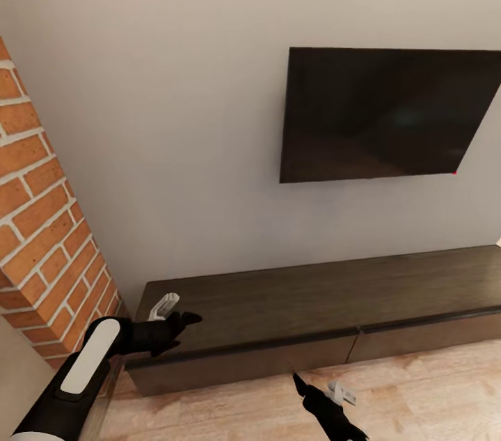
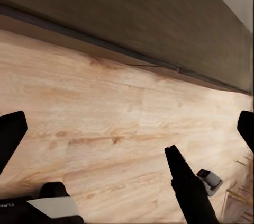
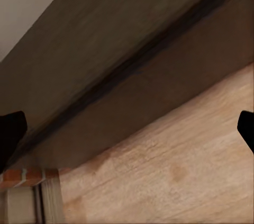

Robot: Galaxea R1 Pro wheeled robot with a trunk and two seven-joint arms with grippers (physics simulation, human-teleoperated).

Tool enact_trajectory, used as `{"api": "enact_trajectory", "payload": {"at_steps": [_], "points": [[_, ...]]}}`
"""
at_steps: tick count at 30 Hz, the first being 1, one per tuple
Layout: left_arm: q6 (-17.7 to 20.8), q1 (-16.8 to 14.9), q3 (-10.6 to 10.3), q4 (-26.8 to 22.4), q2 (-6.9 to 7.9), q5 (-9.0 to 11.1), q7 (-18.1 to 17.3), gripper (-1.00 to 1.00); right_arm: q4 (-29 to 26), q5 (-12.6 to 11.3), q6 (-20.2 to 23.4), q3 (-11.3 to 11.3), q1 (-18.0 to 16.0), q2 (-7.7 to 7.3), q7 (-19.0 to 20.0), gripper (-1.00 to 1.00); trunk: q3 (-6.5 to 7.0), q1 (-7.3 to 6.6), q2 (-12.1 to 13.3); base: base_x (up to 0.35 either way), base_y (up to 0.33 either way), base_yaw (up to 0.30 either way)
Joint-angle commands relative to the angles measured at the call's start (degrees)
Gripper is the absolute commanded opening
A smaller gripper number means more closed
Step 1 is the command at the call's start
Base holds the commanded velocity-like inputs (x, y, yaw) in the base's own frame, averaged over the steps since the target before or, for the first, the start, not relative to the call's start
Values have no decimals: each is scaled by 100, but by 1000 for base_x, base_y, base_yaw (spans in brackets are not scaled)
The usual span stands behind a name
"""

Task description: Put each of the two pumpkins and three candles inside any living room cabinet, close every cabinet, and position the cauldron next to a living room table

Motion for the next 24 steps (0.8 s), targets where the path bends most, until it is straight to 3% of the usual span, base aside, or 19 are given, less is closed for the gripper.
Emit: {"api": "enact_trajectory", "payload": {"at_steps": [1, 4, 6, 9, 13, 17, 20, 23, 24], "points": [[3, -2, -21, -7, 18, 156, 58, 100, 62, -179, -21, 46, -6, -4, 124, 100, -25, 23, -46, 0, 0, 0], [6, 6, -37, -18, 100, 392, 58, 100, 101, -285, 6, 44, -6, -36, 212, 100, -79, 89, -166, 0, 0, 0], [8, 9, -76, -23, 173, 699, 58, 100, 109, -316, 92, 42, -6, -79, 322, 100, -115, 133, -246, 0, 0, 0], [35, 19, -212, -40, 335, 1302, 58, 100, 113, -395, 329, 5, -6, -217, 794, 100, -168, 199, -367, 0, 0, 0], [45, 29, -564, -118, 702, 2240, 56, 100, 217, -885, 691, -210, -6, -371, 1700, 100, -240, 286, -527, 0, 0, 0], [42, 31, -859, -181, 960, 2883, 58, 100, 385, -1189, 850, -283, -6, -426, 2067, 100, -312, 374, -688, 0, 0, 0], [42, 31, -940, -207, 1026, 3080, 58, 100, 396, -1296, 1135, -312, -6, -538, 2177, 100, -366, 440, -808, 0, 0, 0], [42, 31, -979, -216, 1028, 3127, 58, 100, 377, -1443, 1501, -330, -6, -581, 2214, 100, -420, 506, -928, 0, 0, 0], [42, 31, -1037, -218, 1026, 3140, 58, 100, 369, -1597, 1682, -334, -6, -586, 2208, 100, -438, 528, -968, 0, 0, 0]]}}
